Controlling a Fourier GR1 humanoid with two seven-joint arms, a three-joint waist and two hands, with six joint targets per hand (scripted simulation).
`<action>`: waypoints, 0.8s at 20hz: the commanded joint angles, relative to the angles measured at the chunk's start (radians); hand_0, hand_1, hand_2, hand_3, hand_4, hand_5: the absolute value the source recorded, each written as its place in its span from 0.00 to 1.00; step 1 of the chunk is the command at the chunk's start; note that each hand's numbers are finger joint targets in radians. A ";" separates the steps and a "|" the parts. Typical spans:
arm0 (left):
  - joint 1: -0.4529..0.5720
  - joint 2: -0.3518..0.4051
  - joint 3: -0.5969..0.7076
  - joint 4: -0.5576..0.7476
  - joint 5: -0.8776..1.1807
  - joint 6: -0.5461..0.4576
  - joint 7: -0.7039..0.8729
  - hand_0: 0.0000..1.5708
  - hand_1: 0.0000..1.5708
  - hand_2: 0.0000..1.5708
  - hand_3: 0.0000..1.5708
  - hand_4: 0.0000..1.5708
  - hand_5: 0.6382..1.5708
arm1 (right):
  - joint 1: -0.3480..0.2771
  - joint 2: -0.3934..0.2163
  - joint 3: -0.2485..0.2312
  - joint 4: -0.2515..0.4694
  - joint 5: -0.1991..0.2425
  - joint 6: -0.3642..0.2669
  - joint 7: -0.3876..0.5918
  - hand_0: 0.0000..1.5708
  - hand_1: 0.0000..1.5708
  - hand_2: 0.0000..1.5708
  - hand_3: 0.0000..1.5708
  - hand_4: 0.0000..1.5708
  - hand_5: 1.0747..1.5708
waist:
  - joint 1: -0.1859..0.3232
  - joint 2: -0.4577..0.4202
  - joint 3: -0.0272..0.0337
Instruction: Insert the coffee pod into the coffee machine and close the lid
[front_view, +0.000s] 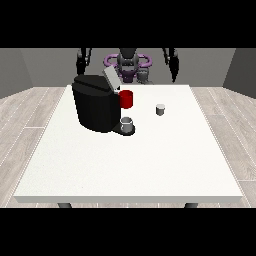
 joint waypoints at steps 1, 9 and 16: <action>0.020 0.019 0.007 0.030 -0.005 -0.041 -0.056 0.00 0.00 0.00 0.00 0.00 1.00 | 0.040 0.039 0.010 0.038 0.019 -0.009 -0.047 0.00 0.00 0.00 0.00 0.08 1.00 | 0.004 -0.031 -0.0133; -0.089 0.092 0.000 0.034 -0.113 -0.020 -0.053 0.00 0.00 0.00 0.00 0.00 1.00 | 0.010 0.122 -0.049 -0.003 -0.004 -0.124 -0.096 0.00 0.00 0.00 0.00 0.06 1.00 | -0.070 -0.030 -0.0128; -0.270 0.176 0.122 0.261 -0.036 -0.115 -0.004 0.00 0.00 0.00 0.00 0.00 1.00 | -0.068 0.113 -0.046 -0.076 -0.017 -0.114 -0.046 0.00 0.00 0.00 0.00 0.11 1.00 | -0.131 0.052 -0.0136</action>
